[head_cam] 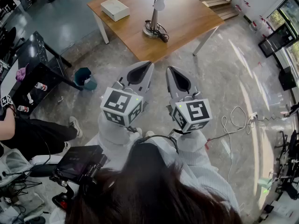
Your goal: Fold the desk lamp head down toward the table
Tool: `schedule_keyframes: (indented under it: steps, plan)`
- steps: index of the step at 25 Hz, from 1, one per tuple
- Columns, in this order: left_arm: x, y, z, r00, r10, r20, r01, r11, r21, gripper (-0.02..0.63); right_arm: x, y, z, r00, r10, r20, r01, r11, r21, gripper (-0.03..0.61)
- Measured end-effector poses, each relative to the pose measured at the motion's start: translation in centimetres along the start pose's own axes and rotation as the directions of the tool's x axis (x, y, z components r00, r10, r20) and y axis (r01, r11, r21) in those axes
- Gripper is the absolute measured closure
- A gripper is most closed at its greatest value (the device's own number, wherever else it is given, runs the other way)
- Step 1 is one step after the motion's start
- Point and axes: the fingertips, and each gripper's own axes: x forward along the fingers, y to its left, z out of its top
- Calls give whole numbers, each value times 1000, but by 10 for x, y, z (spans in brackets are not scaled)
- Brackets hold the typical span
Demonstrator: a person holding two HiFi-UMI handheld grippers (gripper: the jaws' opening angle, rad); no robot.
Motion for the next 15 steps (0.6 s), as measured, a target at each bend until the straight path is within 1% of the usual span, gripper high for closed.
schedule_keyframes:
  steps: [7,15]
  plan:
    - [2,1,2,1000,4,-4,-4,1000,-1,612,0,-2,4,1000,5,6,-5,1000,11,578]
    - [14,2,-2,1000,11,-10,-11,1000,1,612,2,-16,5,1000,-2,24,2,999,35,577]
